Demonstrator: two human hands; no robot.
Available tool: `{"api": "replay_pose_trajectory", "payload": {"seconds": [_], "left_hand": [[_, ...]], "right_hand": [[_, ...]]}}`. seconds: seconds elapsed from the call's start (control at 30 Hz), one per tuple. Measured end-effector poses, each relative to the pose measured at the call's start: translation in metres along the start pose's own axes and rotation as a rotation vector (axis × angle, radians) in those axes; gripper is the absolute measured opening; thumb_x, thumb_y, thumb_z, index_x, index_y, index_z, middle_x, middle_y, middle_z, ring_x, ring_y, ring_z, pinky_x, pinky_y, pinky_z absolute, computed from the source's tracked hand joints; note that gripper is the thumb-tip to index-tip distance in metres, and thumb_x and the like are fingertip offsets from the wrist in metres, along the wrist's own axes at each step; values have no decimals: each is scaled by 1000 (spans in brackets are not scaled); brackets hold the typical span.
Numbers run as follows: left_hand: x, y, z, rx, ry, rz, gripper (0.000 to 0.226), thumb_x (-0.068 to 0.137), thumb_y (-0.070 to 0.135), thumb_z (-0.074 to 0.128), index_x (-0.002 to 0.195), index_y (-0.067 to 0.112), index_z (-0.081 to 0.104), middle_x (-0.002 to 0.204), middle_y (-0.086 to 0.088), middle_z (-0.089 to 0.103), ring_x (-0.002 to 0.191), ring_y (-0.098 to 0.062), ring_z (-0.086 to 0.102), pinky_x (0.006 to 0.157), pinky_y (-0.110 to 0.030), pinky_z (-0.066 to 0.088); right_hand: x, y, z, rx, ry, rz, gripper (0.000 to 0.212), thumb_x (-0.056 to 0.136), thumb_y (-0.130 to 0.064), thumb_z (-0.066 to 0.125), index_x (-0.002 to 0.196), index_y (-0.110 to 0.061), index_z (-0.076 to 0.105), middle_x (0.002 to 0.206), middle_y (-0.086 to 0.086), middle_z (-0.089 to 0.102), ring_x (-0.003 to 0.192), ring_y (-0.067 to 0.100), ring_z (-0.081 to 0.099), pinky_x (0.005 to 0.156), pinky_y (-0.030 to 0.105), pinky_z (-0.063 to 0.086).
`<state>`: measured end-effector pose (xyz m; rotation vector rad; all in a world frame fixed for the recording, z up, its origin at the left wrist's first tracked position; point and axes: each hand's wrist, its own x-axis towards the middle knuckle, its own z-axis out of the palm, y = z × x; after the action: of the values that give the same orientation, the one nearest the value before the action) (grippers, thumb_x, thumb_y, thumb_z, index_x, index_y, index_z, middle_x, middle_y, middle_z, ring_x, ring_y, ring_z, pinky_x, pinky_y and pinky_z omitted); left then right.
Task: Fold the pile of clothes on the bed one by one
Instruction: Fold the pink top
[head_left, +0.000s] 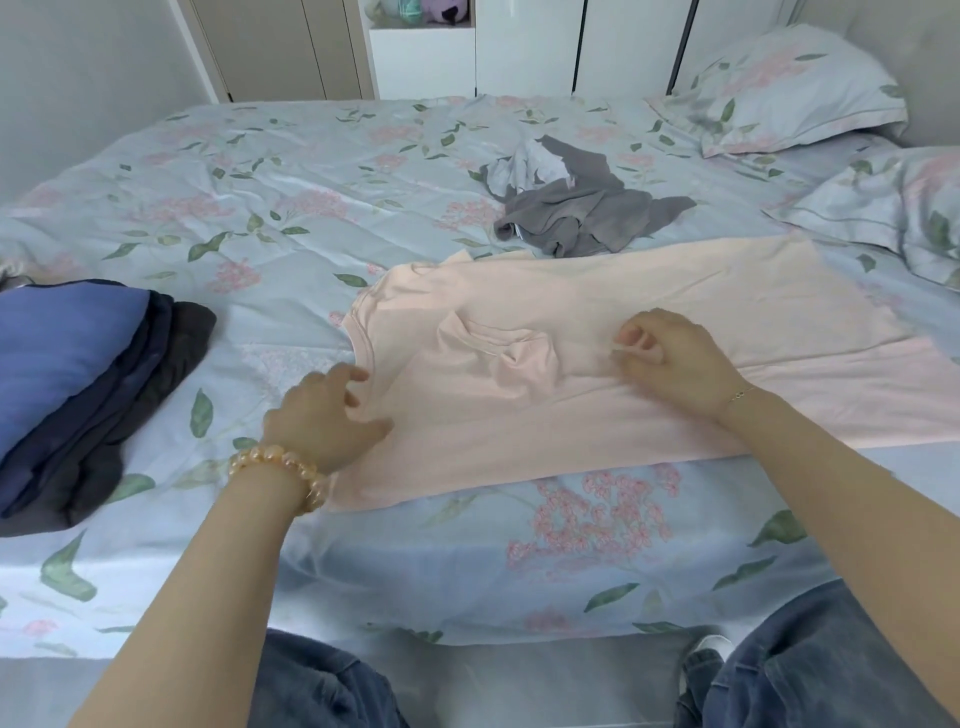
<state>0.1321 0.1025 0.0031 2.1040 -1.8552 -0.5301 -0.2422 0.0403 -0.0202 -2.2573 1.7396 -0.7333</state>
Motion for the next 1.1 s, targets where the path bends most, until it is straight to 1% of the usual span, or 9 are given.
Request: {"api": "replay_pose_trajectory", "payload": {"seconds": [0.2,0.27,0.37,0.47,0.57,0.73,0.87,1.0,1.1], "left_hand": [[68,43,31,-361,-48,42,46,93,32,59,133,16,47,125,-5,56,105,-19,53,88,-27,41],[87,51,40,-414,-68,14,48,94,34,57,136,15,43,126,-7,56,111,-24,55,96,-33,45],[107,60,48,-404,-71,-8,45,93,39,57,131,15,48,113,-2,58,106,-22,57,95,-34,46],[116,66,54,-432,-91,64,27,90,42,62,81,17,56,74,5,47,67,-12,44,61,-19,35],[122,69,51,-547,-123,80,37,86,45,65,71,13,55,65,2,42,53,-8,38,45,-14,28],[132,71,49,-704,-27,85,19,89,34,66,93,17,61,66,2,44,46,-3,42,48,-15,34],[134,73,47,-652,0,115,22,91,40,61,91,18,57,65,4,42,52,-10,39,49,-19,33],[128,70,34,-722,35,174,22,86,26,71,81,23,50,64,-1,44,60,-17,36,52,-24,28],[113,66,12,-695,36,318,20,81,14,76,88,23,60,65,-9,39,58,-18,30,54,-26,26]], "right_hand": [[29,-61,36,271,-147,-70,52,84,-29,73,132,-22,55,121,-1,50,108,10,50,97,20,37],[39,-58,49,271,-153,-83,47,79,-21,78,123,-17,63,118,3,55,111,14,53,100,22,38],[48,-52,58,357,-157,-64,21,75,-14,81,93,-10,71,98,9,63,92,17,59,84,28,44],[55,-47,54,454,-172,12,21,82,-20,76,79,-2,66,91,17,64,77,16,53,74,31,43],[60,-35,41,477,-173,68,23,88,-23,70,76,-5,63,91,12,63,79,14,54,79,27,44],[58,-22,35,524,-267,93,31,94,-20,61,77,5,57,67,-6,46,58,-1,38,60,13,32],[58,-23,37,537,-212,115,27,88,-23,70,71,-8,55,60,-11,45,53,-1,38,54,11,30],[55,-33,33,556,-115,69,23,77,-11,80,77,-17,57,68,-9,53,57,3,44,60,13,38],[49,-45,26,603,-60,-18,34,74,-1,79,93,-21,60,76,-6,56,66,9,48,66,18,41]]}}
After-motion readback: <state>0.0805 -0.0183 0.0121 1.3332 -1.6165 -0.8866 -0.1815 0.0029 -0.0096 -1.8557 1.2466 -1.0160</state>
